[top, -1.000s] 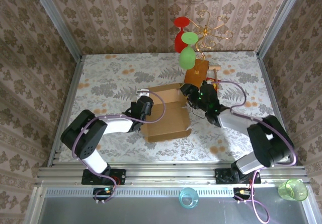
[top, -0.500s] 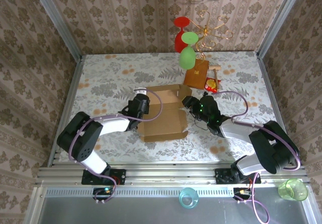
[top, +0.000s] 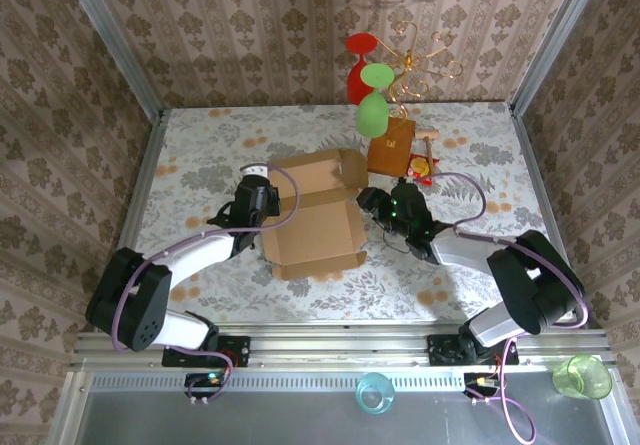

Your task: Fold the paper box

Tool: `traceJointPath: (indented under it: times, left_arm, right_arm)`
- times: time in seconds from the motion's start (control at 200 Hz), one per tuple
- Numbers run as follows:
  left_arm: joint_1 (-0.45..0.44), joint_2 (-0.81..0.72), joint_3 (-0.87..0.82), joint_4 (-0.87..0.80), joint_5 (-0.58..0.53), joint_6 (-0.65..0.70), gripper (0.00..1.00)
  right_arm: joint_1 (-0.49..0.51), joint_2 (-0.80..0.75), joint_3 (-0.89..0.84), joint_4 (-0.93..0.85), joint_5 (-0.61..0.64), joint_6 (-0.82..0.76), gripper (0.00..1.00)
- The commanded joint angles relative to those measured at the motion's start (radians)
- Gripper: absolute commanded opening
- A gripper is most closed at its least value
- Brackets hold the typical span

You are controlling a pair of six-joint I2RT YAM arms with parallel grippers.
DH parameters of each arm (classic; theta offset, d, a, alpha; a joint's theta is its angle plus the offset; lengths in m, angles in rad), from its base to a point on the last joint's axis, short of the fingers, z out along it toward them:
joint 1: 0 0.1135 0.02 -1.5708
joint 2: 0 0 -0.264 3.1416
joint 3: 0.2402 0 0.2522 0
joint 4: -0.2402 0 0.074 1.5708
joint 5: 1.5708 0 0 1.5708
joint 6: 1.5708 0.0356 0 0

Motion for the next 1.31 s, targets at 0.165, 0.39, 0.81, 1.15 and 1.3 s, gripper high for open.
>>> traceJointPath:
  times: [0.165, 0.39, 0.81, 1.15, 1.3]
  left_arm:
    - [0.01, 0.003, 0.057, -0.05, 0.073, -0.027, 0.0]
    - [0.01, 0.01, 0.069, -0.061, 0.078, -0.023, 0.0]
    - [0.006, 0.011, 0.075, -0.072, 0.058, -0.015, 0.0]
    - [0.006, -0.007, 0.071, -0.075, 0.059, -0.009, 0.0]
    - [0.006, -0.008, 0.071, -0.075, 0.062, -0.008, 0.0]
  right_arm:
    - [-0.002, 0.129, 0.121, 0.048, -0.045, -0.058, 0.65]
    - [-0.002, 0.146, 0.131, 0.079, -0.049, -0.032, 0.57]
    - [-0.037, 0.116, 0.17, -0.018, -0.048, 0.012, 0.51]
    - [-0.083, 0.176, 0.201, -0.005, -0.096, 0.029, 0.53]
    - [-0.104, 0.217, 0.222, -0.004, -0.114, 0.025, 0.53]
